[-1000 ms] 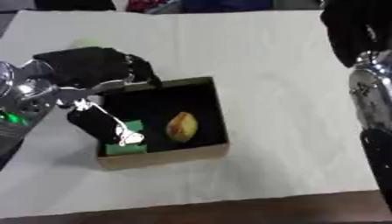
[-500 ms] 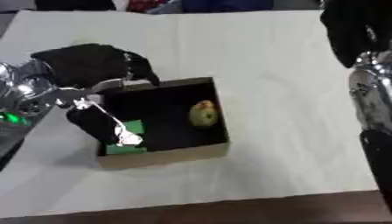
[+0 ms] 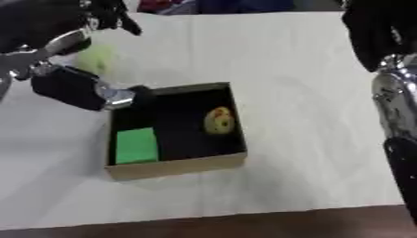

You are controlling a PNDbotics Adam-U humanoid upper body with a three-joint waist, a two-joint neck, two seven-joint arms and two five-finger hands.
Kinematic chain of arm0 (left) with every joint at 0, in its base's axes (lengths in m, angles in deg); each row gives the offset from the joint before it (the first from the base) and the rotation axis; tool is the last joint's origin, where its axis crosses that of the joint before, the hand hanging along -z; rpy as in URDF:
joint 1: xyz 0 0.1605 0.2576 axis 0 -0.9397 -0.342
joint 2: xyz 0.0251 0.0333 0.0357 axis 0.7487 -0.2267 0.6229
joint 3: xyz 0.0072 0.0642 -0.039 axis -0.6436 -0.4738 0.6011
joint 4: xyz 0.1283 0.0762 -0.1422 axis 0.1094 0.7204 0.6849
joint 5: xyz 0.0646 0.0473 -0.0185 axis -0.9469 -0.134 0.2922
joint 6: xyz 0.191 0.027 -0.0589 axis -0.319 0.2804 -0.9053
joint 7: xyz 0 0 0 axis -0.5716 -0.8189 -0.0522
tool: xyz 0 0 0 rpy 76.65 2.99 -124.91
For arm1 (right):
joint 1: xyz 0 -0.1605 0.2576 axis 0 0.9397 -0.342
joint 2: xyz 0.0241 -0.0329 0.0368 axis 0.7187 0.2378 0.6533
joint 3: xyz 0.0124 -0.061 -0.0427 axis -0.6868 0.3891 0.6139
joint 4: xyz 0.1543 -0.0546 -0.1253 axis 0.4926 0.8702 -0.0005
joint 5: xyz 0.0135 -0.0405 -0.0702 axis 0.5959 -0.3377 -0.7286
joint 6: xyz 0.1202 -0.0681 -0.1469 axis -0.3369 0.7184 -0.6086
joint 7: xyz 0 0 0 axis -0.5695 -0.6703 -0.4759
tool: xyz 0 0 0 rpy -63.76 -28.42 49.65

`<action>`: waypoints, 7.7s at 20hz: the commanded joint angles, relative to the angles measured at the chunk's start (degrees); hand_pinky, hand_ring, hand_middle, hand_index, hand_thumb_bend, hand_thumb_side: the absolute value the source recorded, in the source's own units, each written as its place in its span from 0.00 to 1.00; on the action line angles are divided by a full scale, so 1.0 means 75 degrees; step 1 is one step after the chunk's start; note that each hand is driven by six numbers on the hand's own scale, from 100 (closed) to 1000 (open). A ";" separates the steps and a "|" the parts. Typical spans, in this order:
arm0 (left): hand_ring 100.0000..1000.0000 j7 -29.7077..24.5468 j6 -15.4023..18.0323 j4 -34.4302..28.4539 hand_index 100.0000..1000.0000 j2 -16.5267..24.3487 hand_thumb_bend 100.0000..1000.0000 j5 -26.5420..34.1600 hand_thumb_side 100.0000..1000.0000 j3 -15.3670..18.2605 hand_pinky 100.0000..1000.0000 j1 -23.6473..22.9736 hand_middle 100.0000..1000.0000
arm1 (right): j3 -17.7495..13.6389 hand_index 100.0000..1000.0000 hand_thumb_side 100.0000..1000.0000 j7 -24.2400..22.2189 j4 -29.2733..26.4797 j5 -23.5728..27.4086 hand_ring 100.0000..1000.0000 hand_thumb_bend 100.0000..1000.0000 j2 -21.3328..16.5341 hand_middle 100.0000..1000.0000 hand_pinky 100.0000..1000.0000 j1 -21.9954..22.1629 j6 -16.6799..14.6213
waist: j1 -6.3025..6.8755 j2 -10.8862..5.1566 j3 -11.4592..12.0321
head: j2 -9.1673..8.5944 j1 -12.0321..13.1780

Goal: Pick up objects on the table and place them in the box.

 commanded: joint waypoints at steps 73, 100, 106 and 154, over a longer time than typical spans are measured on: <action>0.70 0.1069 -0.0742 0.4630 0.78 0.0166 0.00 0.0343 0.39 0.0738 0.31 0.1303 0.73 | -0.0044 1.00 1.00 -0.0044 -0.0071 0.0034 0.86 0.03 0.0108 0.74 0.98 -0.0337 0.0134 | -0.0136 0.0197 -0.0375 | -0.0476 0.0351; 0.64 0.0030 0.1071 -0.0388 0.70 0.0003 0.00 0.0344 0.40 -0.1024 0.28 0.0410 0.62 | -0.0085 1.00 1.00 0.0082 -0.0067 -0.0042 0.86 0.04 0.0088 0.73 0.98 -0.0131 0.0131 | -0.0032 -0.0096 -0.0084 | 0.0160 0.0083; 0.64 -0.0340 0.0935 -0.0388 0.69 -0.0178 0.00 0.0415 0.42 -0.1338 0.30 0.0017 0.61 | -0.0089 1.00 1.00 0.0092 -0.0071 -0.0045 0.86 0.04 0.0112 0.73 0.98 -0.0131 0.0126 | -0.0048 -0.0102 -0.0085 | 0.0166 0.0084; 0.75 0.4692 -0.0689 -0.0388 0.86 -0.0638 0.07 0.0820 1.00 0.0936 0.26 -0.1397 0.75 | -0.0211 1.00 1.00 0.0205 -0.0129 -0.0079 0.86 0.04 0.0233 0.73 0.98 -0.0013 0.0096 | -0.0103 -0.0197 0.0135 | 0.0089 -0.0164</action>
